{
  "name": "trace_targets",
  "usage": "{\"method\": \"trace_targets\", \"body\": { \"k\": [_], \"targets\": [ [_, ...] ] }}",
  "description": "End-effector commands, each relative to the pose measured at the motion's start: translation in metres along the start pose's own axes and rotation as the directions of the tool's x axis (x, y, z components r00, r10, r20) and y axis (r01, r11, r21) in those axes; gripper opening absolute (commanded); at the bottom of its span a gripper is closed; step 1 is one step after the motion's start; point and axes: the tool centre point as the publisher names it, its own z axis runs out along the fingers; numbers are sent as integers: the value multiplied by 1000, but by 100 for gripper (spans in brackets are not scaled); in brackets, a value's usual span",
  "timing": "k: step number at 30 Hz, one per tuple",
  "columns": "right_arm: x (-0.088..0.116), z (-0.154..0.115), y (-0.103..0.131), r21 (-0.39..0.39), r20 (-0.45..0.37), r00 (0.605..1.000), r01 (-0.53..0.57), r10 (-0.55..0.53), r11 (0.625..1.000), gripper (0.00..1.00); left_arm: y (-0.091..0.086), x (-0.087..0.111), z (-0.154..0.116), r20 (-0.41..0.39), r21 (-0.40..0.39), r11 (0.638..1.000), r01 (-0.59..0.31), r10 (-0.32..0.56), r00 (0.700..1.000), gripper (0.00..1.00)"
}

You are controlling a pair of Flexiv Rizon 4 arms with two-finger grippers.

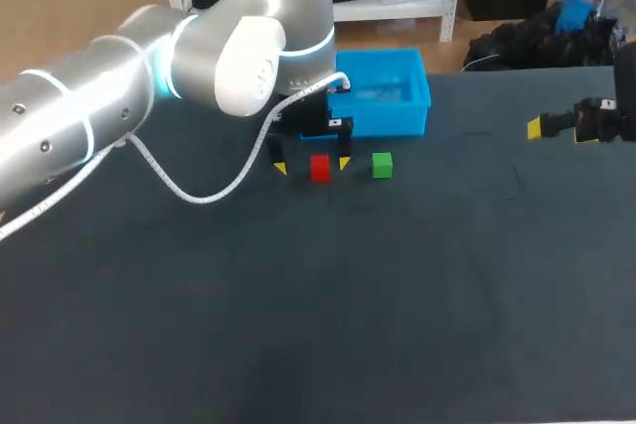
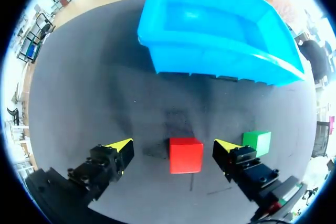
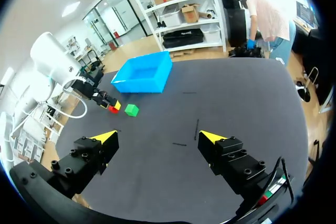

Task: Use the left arm to pick the red cube and place it into the blue plastic box first, then use the right arm to grasp the green cube and put it into the same blue plastic box after the first action is fully finished.

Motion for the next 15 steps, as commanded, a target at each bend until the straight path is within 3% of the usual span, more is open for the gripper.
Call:
{"method": "trace_targets", "body": {
  "k": [1,15],
  "targets": [
    [0,0,0,0,0,1000,1,-1,1000,100,3,1,-1,6,1,1000,3,-3,1000,100],
    [0,0,0,0,0,1000,1,-1,1000,100,-3,1,3,-4,-17,1000,-3,3,1000,100]
  ]
}}
